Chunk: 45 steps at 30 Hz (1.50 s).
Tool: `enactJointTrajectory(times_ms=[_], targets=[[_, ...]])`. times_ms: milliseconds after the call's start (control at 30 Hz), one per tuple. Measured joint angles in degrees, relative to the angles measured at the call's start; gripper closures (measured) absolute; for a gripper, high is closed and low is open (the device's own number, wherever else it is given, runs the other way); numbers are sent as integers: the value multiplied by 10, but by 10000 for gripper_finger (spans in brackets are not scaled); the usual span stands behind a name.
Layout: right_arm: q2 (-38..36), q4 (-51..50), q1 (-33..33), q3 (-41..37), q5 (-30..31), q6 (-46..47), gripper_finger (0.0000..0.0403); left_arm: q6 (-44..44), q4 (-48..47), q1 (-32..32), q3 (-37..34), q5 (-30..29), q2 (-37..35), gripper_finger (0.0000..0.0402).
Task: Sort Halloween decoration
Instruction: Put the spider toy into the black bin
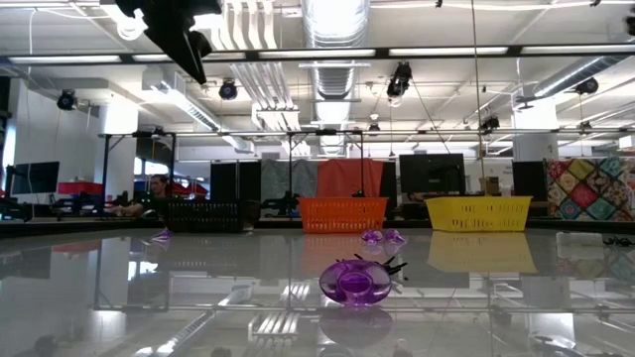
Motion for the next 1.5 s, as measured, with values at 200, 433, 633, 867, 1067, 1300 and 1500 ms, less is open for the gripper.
enactJointTrajectory(times_ms=[200,433,633,867,1067,1300,1500], targets=[[0,-22,-65,20,42,-107,392,7,1,8,0,-6,-2,283],[0,-22,-193,23,42,-330,392,15,10,45,0,-6,-2,283],[0,3,-311,23,25,-508,392,6,10,84,0,-6,-2,283],[0,83,-419,23,21,-646,392,3,5,115,0,-15,-2,283],[6,183,-498,23,21,-705,392,2,8,136,0,-15,-1,283],[25,353,-562,23,21,-775,392,-3,20,153,0,-15,-1,283],[25,409,-613,23,17,-827,392,-22,20,155,0,-16,-1,283]])
